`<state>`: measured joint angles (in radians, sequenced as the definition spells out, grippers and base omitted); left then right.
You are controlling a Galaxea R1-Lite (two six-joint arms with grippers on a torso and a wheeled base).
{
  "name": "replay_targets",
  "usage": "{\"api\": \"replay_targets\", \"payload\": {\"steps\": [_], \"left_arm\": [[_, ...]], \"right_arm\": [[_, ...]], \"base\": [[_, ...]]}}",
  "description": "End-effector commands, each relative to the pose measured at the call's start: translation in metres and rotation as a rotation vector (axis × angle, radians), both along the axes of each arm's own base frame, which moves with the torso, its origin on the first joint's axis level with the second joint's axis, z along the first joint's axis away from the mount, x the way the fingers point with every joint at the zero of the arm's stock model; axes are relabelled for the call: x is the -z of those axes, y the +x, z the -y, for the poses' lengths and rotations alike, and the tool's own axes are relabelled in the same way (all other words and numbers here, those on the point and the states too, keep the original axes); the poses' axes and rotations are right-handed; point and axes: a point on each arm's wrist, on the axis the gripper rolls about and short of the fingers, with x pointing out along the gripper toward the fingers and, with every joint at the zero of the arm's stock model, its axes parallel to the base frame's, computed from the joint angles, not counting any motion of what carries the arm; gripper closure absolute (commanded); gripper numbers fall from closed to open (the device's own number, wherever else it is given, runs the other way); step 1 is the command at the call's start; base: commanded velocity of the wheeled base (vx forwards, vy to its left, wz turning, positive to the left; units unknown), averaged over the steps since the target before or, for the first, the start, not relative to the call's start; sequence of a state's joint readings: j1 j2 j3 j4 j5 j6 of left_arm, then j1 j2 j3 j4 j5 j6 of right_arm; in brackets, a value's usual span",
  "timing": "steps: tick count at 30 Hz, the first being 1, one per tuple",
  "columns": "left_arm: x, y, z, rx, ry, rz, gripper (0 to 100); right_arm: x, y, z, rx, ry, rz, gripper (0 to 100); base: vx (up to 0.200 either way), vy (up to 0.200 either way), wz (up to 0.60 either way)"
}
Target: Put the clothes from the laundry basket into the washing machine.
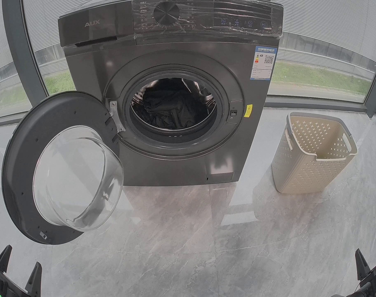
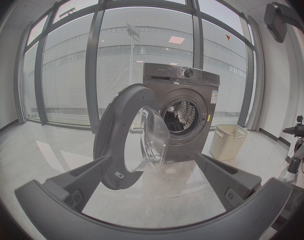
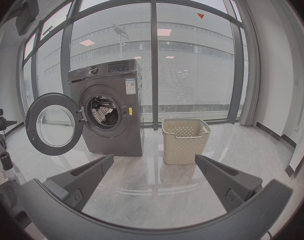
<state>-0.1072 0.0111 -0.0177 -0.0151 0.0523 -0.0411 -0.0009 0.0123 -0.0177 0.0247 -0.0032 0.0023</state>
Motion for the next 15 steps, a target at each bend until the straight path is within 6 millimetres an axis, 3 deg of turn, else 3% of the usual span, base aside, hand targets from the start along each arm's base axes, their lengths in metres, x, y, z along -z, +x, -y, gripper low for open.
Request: {"api": "replay_targets", "payload": {"steps": [1,15], "left_arm": [[0.0051,0.0005,0.0001,0.0,0.0,-0.006,0],[0.0051,0.0005,0.0001,0.0,0.0,-0.006,0]], "right_arm": [[0.003,0.0,0.0,0.001,0.001,-0.001,0],[0.003,0.0,0.0,-0.001,0.001,-0.001,0]], "base": [[0.0,0.2,0.0],[0.0,0.2,0.0]]}}
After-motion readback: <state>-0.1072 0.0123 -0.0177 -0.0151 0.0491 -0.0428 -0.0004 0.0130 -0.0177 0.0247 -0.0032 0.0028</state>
